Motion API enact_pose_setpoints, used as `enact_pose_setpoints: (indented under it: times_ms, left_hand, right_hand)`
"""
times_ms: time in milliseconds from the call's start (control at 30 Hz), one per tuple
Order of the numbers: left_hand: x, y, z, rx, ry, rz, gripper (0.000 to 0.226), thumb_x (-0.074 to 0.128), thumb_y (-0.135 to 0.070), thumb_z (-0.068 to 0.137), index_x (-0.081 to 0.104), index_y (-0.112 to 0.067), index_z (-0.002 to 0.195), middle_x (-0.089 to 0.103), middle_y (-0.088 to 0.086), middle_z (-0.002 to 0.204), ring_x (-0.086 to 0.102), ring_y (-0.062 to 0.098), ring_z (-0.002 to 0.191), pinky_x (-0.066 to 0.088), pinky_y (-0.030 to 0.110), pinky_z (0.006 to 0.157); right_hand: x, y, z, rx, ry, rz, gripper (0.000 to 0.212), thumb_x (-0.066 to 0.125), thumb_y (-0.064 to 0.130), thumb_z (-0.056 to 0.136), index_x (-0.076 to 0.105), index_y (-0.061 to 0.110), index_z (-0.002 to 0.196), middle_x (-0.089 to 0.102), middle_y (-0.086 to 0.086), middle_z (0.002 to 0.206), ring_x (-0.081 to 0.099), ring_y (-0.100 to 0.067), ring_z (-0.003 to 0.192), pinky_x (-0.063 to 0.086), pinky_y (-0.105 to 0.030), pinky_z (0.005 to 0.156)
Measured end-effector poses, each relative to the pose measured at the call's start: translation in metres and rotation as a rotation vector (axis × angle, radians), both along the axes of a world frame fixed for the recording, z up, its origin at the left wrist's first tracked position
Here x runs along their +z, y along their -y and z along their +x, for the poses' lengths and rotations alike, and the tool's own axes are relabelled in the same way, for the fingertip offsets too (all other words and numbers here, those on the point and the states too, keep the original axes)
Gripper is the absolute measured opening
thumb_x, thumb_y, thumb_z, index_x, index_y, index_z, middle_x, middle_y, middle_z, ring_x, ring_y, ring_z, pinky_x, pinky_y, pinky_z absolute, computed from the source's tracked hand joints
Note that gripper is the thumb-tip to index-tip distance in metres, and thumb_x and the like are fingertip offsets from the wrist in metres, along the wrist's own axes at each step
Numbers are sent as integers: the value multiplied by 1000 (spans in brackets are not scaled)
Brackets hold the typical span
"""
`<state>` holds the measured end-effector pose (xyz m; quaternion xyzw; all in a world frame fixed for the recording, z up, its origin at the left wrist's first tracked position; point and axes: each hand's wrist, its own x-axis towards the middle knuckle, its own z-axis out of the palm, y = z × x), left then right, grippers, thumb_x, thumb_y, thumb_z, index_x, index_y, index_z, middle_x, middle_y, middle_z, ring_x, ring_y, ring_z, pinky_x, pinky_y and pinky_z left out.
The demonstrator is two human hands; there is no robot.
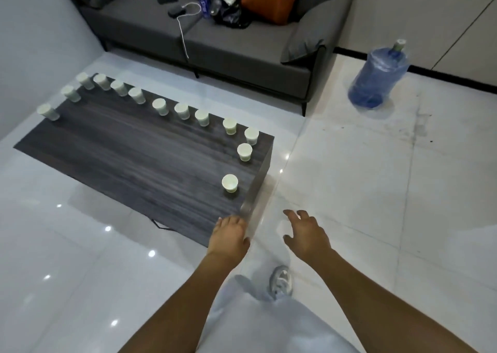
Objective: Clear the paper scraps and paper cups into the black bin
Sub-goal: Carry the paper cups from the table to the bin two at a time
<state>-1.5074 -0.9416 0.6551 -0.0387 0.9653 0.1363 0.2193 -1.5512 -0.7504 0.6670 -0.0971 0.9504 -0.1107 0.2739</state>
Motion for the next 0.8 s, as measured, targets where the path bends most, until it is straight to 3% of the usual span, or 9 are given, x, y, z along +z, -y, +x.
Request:
enact_pose_setpoints:
  times_ms: [167, 500, 800]
  left_hand:
    - [-4, 11, -61, 129, 41, -7, 41, 50, -31, 91, 46, -18, 130, 49, 3, 133, 40, 22, 128, 13, 35, 118]
    - [-51, 67, -189, 266, 136, 11, 51, 49, -33, 94, 36, -19, 141, 45, 0, 139, 37, 20, 132, 15, 36, 119]
    - [-130, 104, -244, 379, 251, 51, 51, 51, -33, 90, 40, -19, 137, 48, 1, 134, 40, 22, 127, 24, 34, 114]
  right_hand:
    - [0, 17, -90, 89, 41, -8, 61, 54, 31, 93, 25, 29, 148, 30, -7, 150, 40, -28, 129, 42, -36, 98]
    - [-37, 88, -250, 231, 103, 34, 58, 56, 32, 93, 29, 27, 145, 38, -7, 141, 44, -29, 122, 43, -36, 95]
    - [-129, 164, -339, 340, 159, 28, 63, 57, 30, 93, 26, 26, 147, 25, -9, 152, 32, -30, 133, 38, -40, 103]
